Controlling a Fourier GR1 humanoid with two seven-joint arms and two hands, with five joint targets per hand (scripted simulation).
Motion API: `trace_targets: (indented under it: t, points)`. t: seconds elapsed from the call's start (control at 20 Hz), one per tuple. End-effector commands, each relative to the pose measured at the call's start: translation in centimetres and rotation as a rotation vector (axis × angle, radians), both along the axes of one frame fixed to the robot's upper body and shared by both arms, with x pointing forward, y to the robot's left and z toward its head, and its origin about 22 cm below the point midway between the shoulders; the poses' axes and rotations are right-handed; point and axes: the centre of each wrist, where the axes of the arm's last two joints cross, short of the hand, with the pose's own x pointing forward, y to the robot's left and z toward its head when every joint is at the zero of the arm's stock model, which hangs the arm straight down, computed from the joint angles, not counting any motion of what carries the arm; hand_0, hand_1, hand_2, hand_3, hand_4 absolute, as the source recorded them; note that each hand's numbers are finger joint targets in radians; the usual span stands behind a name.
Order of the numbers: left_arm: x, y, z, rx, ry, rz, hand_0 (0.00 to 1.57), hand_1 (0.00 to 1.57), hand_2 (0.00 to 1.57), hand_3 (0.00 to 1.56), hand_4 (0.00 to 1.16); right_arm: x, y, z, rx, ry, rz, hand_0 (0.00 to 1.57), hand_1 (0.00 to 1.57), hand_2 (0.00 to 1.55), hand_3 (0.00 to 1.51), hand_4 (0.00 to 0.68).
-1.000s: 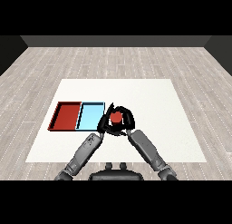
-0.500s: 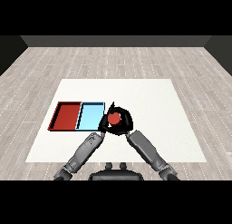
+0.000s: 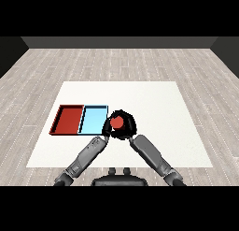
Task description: Pick the red can and put it in the red box
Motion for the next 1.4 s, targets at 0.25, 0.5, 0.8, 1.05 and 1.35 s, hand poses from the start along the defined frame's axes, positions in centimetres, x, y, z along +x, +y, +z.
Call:
trace_targets:
  t: [0.25, 0.5, 0.8, 1.05, 1.35]
  points:
    - [-0.5, -2.8, 0.3, 0.006, 0.008, 0.055, 1.57, 1.57, 1.5, 1.34, 0.86, -0.7, 1.9, 2.1, 0.028, -0.018, 0.048, 1.52, 1.52, 1.45, 1.39, 0.541]
    - [-0.5, -1.5, -0.1, -0.016, -0.006, 0.064, 1.57, 1.57, 1.53, 1.43, 0.87, 0.5, 1.0, -0.5, 0.031, -0.028, 0.029, 1.52, 1.52, 1.46, 1.4, 0.547]
    - [0.1, -1.6, 0.7, -0.061, -0.013, 0.07, 1.57, 1.57, 1.56, 1.49, 1.12, 0.1, 1.8, 1.7, 0.085, 0.01, 0.101, 1.25, 1.25, 1.26, 1.2, 0.0]
    - [-0.1, -1.7, 1.1, -0.054, -0.022, 0.058, 1.57, 1.57, 1.57, 1.49, 1.14, -0.2, 0.4, 1.6, 0.051, -0.035, 0.095, 0.0, 0.0, 0.0, 0.0, 0.0]
    - [0.5, -1.5, 0.7, -0.029, -0.042, 0.072, 1.57, 1.57, 1.57, 1.49, 1.15, 0.6, -1.1, 1.9, 0.008, -0.07, 0.064, 0.0, 0.0, 0.0, 0.0, 0.0]
